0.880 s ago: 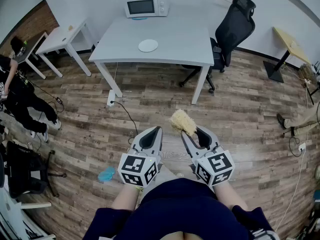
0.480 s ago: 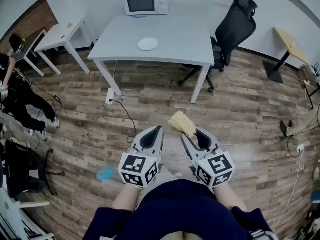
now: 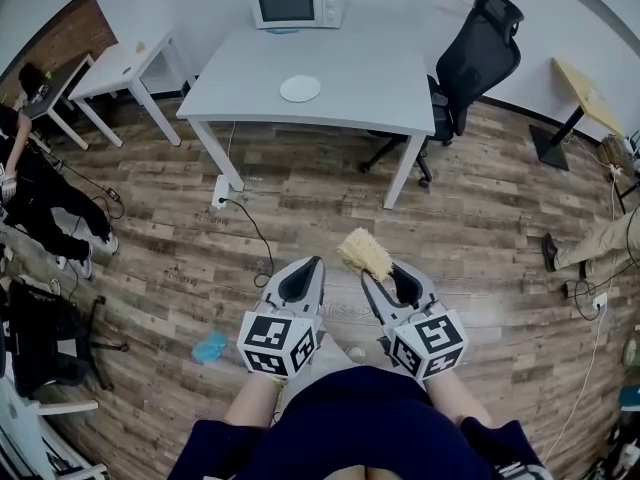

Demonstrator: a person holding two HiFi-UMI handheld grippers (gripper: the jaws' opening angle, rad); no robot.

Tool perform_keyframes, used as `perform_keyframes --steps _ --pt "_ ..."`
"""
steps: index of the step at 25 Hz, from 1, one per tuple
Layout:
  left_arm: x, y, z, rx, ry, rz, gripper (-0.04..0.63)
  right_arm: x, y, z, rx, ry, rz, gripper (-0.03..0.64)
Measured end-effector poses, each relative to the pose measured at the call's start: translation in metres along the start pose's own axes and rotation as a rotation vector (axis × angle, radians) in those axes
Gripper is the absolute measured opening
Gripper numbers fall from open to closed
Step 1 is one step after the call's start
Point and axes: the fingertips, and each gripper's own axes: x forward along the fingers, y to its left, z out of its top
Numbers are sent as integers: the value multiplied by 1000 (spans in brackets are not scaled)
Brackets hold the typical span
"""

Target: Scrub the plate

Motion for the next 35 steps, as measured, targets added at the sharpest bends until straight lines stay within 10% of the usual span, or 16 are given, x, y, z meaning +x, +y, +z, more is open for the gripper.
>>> perform_keyframes --steps 35 --pt "89 264 69 -59 117 -73 20 281 39 74 3 -16 -67 169"
